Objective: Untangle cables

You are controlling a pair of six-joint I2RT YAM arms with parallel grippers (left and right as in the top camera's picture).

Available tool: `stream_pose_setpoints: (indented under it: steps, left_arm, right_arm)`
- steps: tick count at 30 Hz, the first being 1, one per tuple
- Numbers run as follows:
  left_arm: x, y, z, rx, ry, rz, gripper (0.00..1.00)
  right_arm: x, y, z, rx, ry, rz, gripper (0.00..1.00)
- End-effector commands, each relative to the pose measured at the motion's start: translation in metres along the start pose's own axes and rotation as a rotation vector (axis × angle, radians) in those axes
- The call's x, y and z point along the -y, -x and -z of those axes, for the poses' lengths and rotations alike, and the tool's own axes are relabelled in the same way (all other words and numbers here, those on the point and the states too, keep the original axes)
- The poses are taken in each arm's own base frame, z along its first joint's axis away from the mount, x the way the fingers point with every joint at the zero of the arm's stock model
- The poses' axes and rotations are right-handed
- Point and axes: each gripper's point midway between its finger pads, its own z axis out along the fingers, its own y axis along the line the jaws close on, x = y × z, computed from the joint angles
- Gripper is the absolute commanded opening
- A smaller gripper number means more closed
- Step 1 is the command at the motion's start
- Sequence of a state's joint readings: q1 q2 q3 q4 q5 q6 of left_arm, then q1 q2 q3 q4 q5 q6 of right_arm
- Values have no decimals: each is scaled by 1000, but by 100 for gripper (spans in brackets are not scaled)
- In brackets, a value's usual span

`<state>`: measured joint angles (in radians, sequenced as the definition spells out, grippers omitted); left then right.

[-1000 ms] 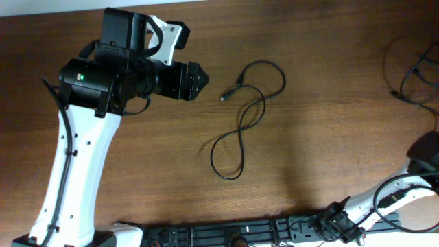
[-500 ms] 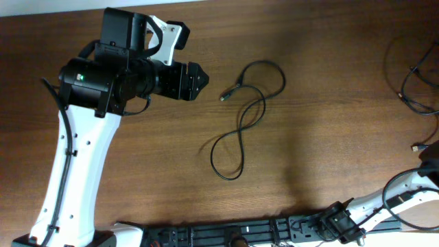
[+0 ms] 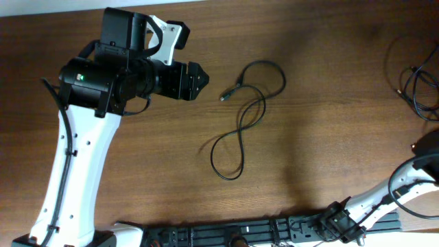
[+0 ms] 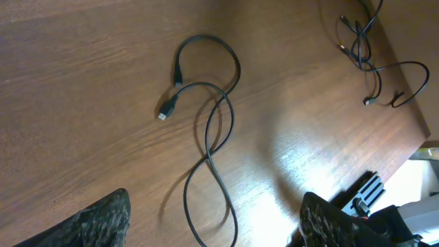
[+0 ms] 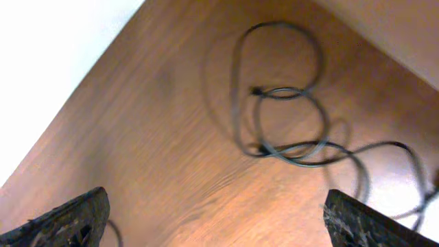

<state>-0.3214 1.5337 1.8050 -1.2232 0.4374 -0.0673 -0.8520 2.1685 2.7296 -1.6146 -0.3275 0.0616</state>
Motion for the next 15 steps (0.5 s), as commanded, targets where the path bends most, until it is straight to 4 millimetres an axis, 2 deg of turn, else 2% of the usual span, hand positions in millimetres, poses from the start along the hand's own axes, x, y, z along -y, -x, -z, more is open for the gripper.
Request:
stream_pose_setpoints:
  steps: [1, 3, 5, 9, 11, 15]
  left_arm:
    - [2, 4, 2, 13, -1, -27, 80]
    - [2, 4, 2, 13, -1, -27, 79]
    - [2, 5, 2, 16, -2, -28, 79]
    - [2, 5, 2, 18, -2, -29, 79]
    - [2, 5, 2, 17, -2, -29, 79]
    - [2, 5, 2, 17, -2, -29, 79]
  right_arm:
    - [-54, -12, 10, -3, 88, 127, 97]
    - [-80, -21, 19, -5, 118, 173, 96]
    - [-110, -39, 33, -19, 143, 238, 96]
    - [-149, -67, 65, 4, 147, 342, 96]
    - [-163, -84, 88, 29, 138, 391, 96]
    - [-177, -115, 120, 44, 171, 448, 96]
